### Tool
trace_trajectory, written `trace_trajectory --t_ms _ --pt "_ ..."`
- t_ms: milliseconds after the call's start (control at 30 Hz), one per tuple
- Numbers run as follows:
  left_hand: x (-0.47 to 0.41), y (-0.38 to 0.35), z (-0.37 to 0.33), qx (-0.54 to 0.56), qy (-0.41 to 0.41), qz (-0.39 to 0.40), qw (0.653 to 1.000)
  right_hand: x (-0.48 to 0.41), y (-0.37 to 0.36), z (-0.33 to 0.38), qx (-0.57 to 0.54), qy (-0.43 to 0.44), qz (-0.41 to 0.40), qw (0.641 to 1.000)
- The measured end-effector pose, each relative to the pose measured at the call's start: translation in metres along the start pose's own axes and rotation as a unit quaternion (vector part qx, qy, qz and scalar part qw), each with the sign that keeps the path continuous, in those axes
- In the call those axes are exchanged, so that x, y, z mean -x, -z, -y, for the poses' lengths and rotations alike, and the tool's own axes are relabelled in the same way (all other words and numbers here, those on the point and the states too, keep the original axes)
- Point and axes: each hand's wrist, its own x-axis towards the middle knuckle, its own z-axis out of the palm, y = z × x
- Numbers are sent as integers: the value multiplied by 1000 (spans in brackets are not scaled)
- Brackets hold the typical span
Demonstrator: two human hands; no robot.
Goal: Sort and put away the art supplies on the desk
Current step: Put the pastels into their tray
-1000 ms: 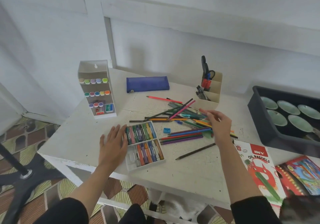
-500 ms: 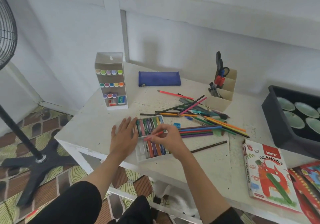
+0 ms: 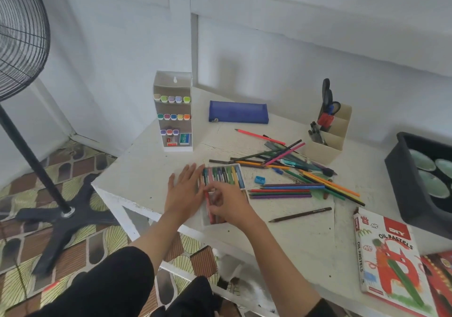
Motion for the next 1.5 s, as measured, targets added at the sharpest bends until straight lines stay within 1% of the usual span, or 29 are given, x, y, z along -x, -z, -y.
trace_trajectory --t_ms 100,300,567,667,733,800,933,1067,1133,1200,1267,1400,1500 --pt "-1 -2 2 14 4 -1 1000 -1 -7 -3 49 -18 -33 998" --pt "-2 -2 3 22 2 2 1000 2 -10 -8 6 -48 -51 998" --pt "-2 -2 6 55 2 -14 998 -3 -13 -12 9 -68 -38 997" --pt "-2 -2 9 61 1 -12 998 1 -7 -13 -46 -65 -26 996" --pt "-2 -1 10 63 -3 -7 998 5 5 -17 -100 -78 -46 991" --pt "-2 0 10 67 -3 0 998 9 24 -29 -113 -102 -105 983" --pt "-3 -1 11 76 -12 -9 997 16 81 -71 -42 -153 -229 960" --pt "-5 -5 15 72 -9 -11 997 26 137 -110 60 -223 -300 926" --pt "-6 -5 15 70 -10 -14 997 29 156 -129 90 -262 -324 905" --pt "-6 -5 15 66 -10 -13 998 30 170 -151 101 -306 -339 884" --pt "-7 -5 15 67 -11 -15 998 30 177 -168 114 -346 -337 868" --pt "-5 -3 13 66 -14 -17 998 28 183 -183 129 -428 -298 843" --pt "-4 -3 13 69 -13 -20 997 26 182 -186 131 -466 -266 834"
